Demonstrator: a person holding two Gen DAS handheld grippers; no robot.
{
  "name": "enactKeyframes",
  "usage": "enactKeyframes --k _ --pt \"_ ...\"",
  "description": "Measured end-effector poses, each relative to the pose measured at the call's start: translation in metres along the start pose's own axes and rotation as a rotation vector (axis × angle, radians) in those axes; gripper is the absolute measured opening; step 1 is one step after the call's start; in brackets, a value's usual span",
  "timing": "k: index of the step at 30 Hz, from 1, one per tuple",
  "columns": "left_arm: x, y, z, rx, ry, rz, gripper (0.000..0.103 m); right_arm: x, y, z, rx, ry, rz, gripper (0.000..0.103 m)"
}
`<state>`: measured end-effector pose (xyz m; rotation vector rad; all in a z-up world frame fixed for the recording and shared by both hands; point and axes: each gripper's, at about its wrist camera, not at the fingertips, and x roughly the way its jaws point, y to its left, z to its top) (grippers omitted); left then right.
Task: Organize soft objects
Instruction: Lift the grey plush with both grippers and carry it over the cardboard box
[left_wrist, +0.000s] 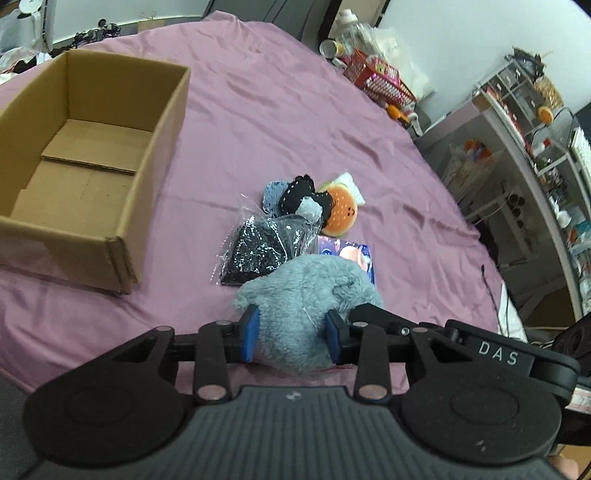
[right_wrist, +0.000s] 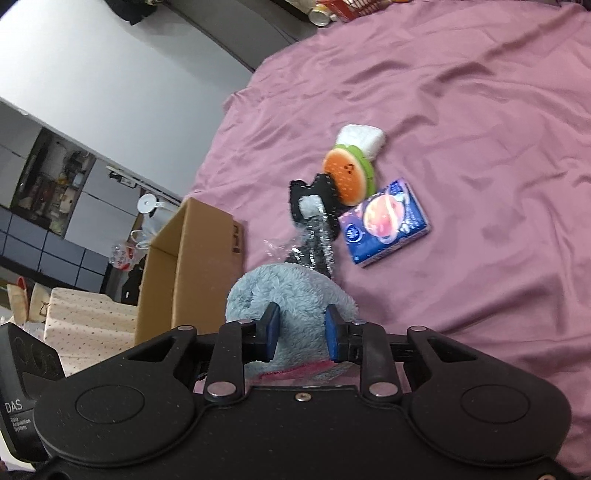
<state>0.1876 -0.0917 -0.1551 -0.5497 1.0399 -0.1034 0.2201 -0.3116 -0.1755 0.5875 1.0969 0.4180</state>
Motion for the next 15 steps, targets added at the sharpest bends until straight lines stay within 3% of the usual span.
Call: enactKeyframes --k 8,15 --pt "-0.027 -0.002 0.002 -0.011 -0.040 -0.009 0.036 -0.015 0.025 -0.005 -0.053 -0.021 0.018 0.025" --pt "-0.071 -0.002 0.009 0.001 -0.123 -0.026 0.036 -0.036 0.068 -0.012 -0.145 -0.086 0.013 0.025"
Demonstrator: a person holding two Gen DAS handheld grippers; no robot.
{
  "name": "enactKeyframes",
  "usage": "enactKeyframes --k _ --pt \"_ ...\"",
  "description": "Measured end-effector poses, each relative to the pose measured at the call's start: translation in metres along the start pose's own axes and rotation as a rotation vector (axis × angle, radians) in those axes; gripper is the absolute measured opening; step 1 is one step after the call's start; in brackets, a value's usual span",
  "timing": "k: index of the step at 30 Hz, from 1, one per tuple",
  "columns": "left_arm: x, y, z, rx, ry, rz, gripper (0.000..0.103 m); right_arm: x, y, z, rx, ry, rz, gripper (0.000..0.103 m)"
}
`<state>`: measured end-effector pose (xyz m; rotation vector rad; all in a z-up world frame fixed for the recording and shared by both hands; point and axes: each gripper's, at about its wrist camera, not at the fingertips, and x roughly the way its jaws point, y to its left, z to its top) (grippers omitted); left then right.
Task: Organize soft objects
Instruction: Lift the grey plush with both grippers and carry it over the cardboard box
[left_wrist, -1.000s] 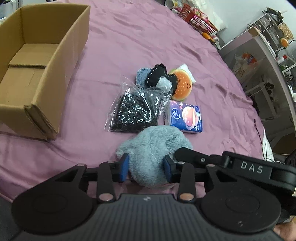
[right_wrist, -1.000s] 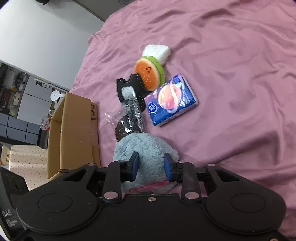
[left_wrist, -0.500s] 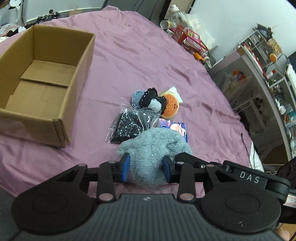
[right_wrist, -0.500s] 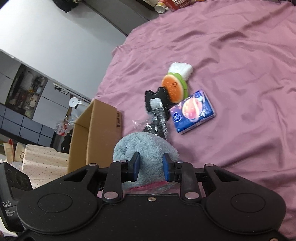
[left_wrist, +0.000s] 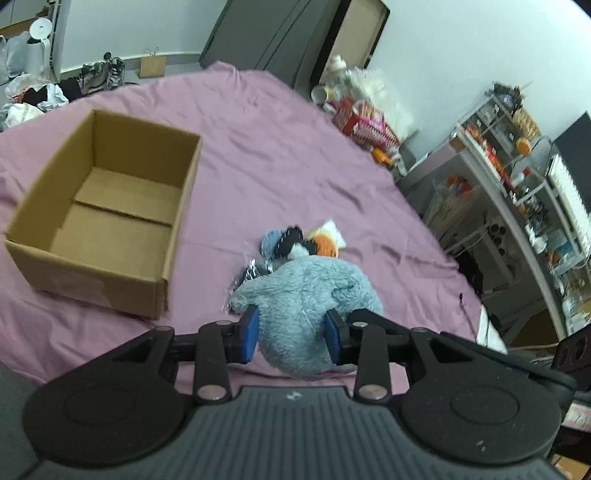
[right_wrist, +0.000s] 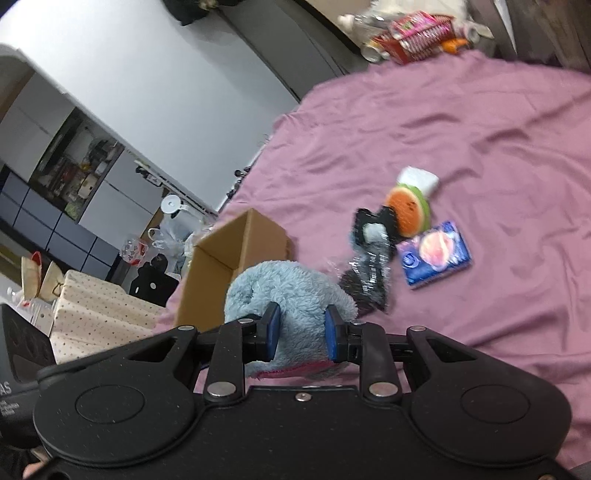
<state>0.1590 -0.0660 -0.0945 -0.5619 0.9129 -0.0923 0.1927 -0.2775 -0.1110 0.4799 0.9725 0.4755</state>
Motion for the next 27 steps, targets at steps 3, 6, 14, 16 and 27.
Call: enactKeyframes --k 3,6,14,16,27 --pt "-0.017 0.004 0.002 0.001 -0.031 -0.012 0.036 -0.005 0.013 0.001 -0.012 -0.008 0.015 0.025" --pt "-0.031 0.005 0.004 0.009 -0.057 -0.015 0.036 -0.009 0.027 0.001 -0.033 -0.021 0.019 0.025" --pt "-0.061 0.015 0.018 -0.002 -0.106 -0.035 0.036 -0.017 0.069 0.002 -0.084 -0.053 0.016 0.025" --pt "-0.067 0.019 0.022 -0.003 -0.116 -0.037 0.036 -0.015 0.077 0.003 -0.095 -0.055 0.015 0.025" --pt "-0.088 0.058 0.050 -0.034 -0.160 -0.038 0.036 0.005 0.129 0.005 -0.169 -0.068 0.022 0.025"
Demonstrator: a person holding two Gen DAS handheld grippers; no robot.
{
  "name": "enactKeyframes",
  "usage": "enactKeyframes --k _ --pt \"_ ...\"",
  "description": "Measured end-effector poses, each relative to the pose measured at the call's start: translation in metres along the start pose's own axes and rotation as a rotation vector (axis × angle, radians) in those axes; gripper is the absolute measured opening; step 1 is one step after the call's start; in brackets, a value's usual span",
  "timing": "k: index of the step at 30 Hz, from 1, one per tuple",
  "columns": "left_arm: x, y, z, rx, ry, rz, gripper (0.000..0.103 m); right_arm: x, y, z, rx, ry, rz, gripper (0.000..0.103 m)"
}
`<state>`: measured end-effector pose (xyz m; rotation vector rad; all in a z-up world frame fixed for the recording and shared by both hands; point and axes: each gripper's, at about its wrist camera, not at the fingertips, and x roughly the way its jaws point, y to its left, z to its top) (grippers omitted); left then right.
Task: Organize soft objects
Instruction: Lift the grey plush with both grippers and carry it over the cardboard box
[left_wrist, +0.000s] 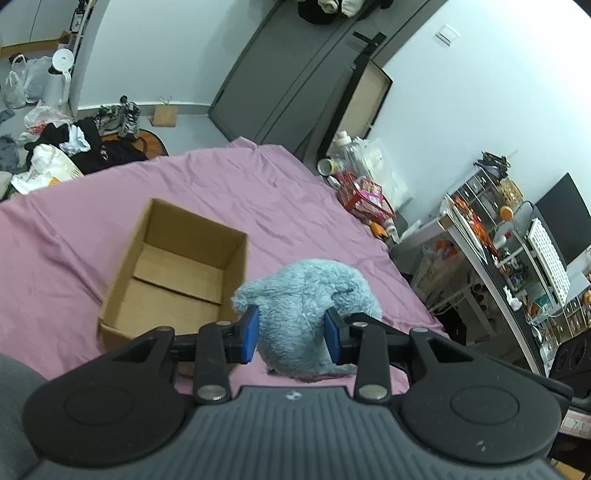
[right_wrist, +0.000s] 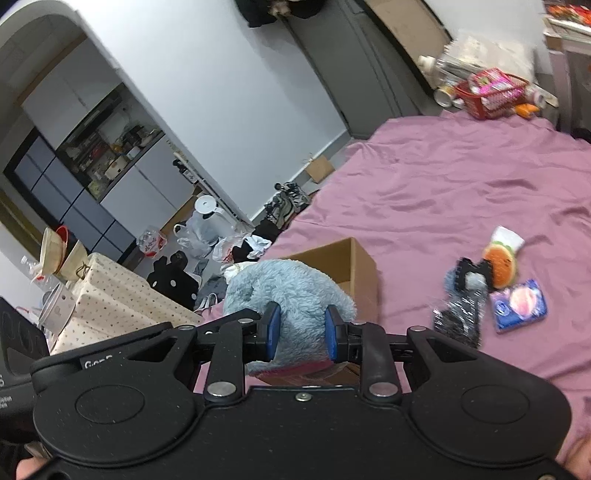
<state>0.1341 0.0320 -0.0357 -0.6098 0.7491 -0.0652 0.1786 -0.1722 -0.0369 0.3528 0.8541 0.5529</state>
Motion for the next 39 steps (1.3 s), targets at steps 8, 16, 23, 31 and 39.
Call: enactKeyframes --k 8,16,23,31,39 --pt "0.004 0.039 0.017 -0.040 0.003 0.017 0.036 0.037 0.025 0.000 -0.019 0.024 0.014 0.025" --pt "0.021 0.078 0.024 -0.074 0.034 0.042 0.036 0.074 0.036 -0.006 -0.037 0.061 0.008 0.026" --pt "0.049 0.106 0.023 -0.079 0.102 0.083 0.036 0.108 0.025 -0.022 0.024 0.099 0.012 0.027" --pt "0.079 0.126 0.021 -0.108 0.150 0.119 0.036 0.136 0.021 -0.030 0.025 0.150 -0.031 0.027" --pt "0.095 0.129 0.023 -0.114 0.182 0.156 0.037 0.149 0.010 -0.035 0.064 0.176 -0.043 0.029"
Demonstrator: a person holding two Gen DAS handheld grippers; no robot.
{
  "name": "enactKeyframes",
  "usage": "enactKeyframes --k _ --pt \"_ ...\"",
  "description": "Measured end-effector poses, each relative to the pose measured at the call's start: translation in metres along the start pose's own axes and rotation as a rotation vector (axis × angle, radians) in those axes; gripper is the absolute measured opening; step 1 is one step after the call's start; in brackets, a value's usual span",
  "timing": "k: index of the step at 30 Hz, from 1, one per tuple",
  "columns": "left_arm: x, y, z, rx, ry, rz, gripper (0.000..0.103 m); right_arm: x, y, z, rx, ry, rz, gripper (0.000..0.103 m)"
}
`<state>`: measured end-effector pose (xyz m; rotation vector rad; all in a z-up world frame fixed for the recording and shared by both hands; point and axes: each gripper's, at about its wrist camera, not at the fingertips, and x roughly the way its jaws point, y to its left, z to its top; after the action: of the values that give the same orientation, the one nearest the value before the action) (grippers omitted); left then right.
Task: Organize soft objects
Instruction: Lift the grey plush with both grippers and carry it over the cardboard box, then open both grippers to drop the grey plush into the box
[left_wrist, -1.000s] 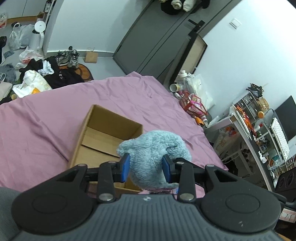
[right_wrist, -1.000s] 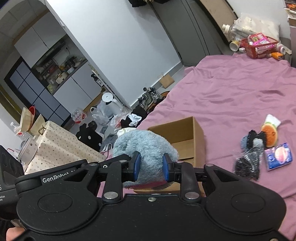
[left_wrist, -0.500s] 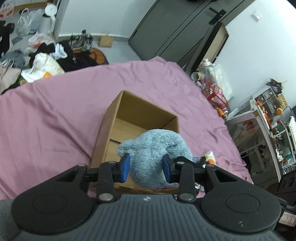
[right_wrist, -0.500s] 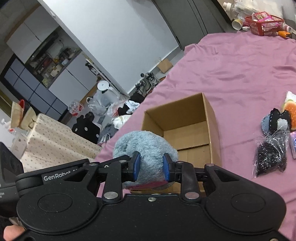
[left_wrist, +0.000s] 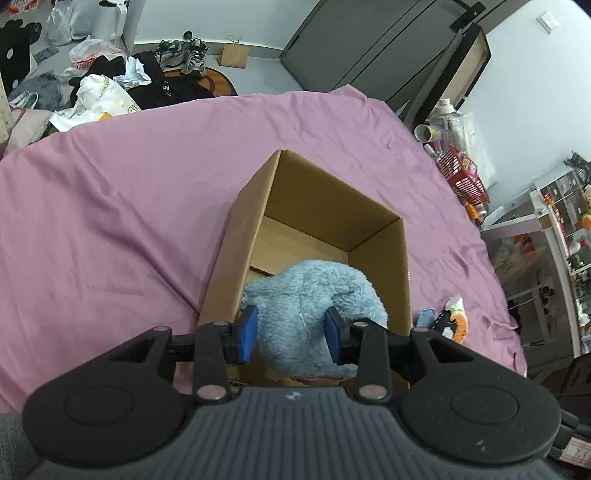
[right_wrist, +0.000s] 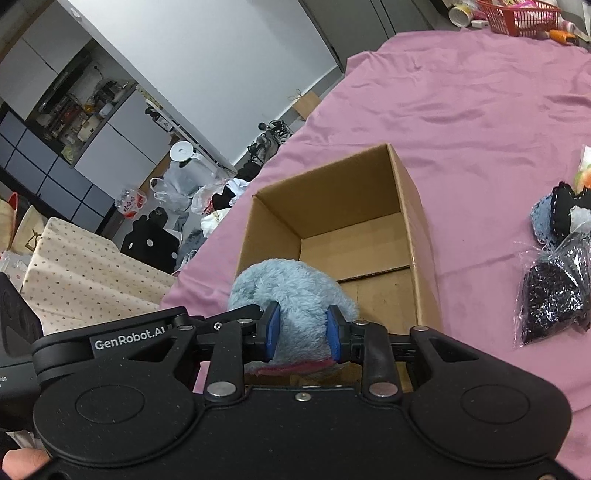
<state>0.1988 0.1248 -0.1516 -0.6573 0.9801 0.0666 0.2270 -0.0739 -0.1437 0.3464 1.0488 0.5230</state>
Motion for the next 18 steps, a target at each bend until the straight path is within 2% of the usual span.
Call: enactKeyframes --k 4,6,8,12,15,17,18 --pt "-0.002 -0.006 0.001 0.001 -0.004 0.044 0.041 0.001 -0.002 0.001 0.013 0.019 -0.014 0.030" --pt "-0.006 -0.009 0.001 0.005 -0.009 0.062 0.044 0.000 -0.004 0.001 0.020 0.031 -0.011 0.033" --pt "-0.010 -0.013 0.001 0.016 -0.019 0.074 0.048 -0.005 -0.006 0.002 0.027 0.024 -0.012 0.042" --pt "-0.020 -0.021 -0.003 0.027 -0.042 0.117 0.054 -0.019 -0.007 0.002 0.032 0.006 -0.004 0.048" --pt "-0.027 -0.026 -0.006 0.033 -0.056 0.133 0.060 -0.030 -0.007 0.002 0.030 -0.012 -0.010 0.064" --pt "-0.031 -0.030 -0.009 0.035 -0.060 0.155 0.070 -0.037 -0.007 0.003 0.020 -0.021 -0.043 0.082" --pt "-0.033 -0.033 -0.010 0.036 -0.063 0.166 0.072 -0.043 -0.008 0.003 0.017 -0.038 -0.056 0.084"
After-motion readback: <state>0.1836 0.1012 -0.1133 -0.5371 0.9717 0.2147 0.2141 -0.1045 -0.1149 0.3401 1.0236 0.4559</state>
